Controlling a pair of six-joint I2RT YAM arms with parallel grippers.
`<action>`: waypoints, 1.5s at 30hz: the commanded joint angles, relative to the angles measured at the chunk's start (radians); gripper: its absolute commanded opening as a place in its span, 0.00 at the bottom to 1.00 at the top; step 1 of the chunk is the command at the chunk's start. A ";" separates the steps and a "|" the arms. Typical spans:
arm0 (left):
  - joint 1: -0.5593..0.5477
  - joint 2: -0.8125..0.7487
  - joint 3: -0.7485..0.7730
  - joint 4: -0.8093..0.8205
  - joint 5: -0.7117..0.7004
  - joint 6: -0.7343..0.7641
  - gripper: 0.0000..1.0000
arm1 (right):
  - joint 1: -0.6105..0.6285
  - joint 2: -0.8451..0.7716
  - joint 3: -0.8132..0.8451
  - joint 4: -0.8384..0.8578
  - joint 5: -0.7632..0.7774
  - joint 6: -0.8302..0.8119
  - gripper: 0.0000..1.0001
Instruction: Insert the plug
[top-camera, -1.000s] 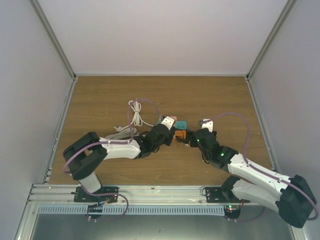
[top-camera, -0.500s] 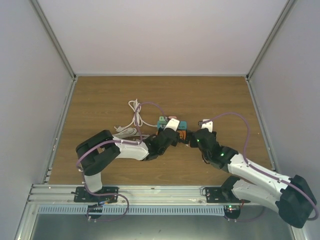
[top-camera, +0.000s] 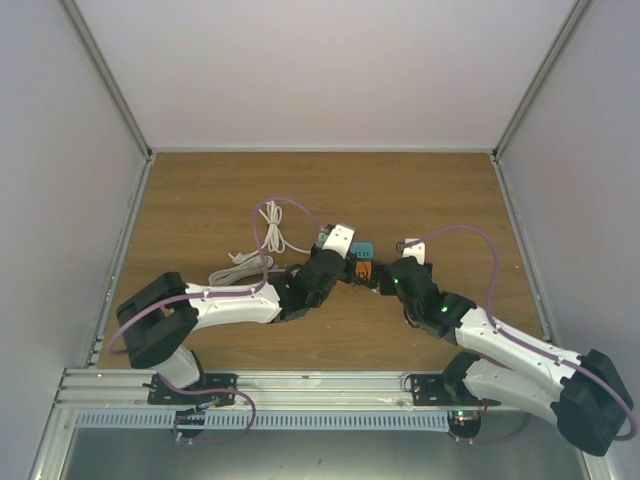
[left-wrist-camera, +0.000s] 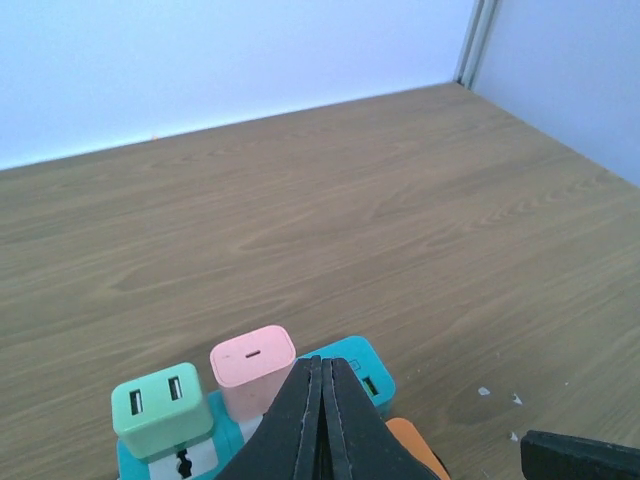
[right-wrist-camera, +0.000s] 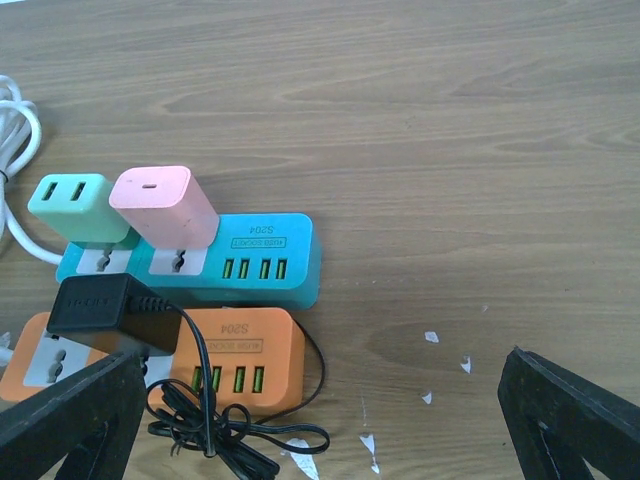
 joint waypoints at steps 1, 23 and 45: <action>-0.009 0.013 0.013 0.010 -0.038 -0.001 0.00 | -0.004 0.007 0.018 0.017 0.005 0.002 1.00; -0.007 0.172 0.028 0.011 -0.069 -0.026 0.00 | -0.003 0.023 0.020 0.026 -0.008 -0.009 1.00; 0.247 -0.512 -0.211 -0.160 0.379 0.050 0.99 | -0.003 0.136 0.051 0.062 -0.085 -0.031 1.00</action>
